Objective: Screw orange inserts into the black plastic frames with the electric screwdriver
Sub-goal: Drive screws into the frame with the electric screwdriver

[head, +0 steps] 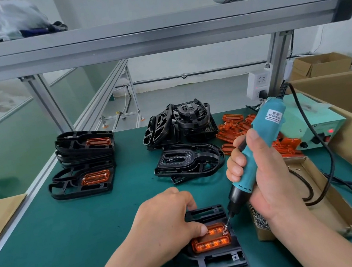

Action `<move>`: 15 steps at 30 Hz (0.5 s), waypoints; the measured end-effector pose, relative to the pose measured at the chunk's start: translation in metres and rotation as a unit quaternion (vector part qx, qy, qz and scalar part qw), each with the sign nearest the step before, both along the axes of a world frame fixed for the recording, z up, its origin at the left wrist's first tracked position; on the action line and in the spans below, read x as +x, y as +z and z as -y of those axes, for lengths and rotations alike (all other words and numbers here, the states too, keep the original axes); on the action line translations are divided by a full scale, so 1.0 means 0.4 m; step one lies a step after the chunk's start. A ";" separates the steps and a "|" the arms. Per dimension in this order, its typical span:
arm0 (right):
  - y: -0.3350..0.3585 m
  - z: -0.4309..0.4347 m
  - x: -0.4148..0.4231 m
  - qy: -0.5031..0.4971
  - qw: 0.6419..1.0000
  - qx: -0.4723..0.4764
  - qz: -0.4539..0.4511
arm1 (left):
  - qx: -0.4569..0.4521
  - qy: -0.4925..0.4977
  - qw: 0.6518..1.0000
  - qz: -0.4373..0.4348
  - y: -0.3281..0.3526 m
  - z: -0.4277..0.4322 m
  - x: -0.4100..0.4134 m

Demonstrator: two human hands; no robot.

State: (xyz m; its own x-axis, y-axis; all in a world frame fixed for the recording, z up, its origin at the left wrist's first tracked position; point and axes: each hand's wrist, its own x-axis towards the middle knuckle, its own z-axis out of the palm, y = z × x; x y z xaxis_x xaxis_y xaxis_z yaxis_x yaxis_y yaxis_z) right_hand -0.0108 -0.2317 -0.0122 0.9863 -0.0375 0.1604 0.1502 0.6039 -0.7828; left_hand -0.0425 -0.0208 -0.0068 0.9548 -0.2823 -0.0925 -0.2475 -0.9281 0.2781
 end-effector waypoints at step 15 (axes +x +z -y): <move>0.023 -0.020 -0.033 0.071 0.992 -0.066 0.084 | -0.010 -0.004 1.000 0.005 -0.008 0.008 0.004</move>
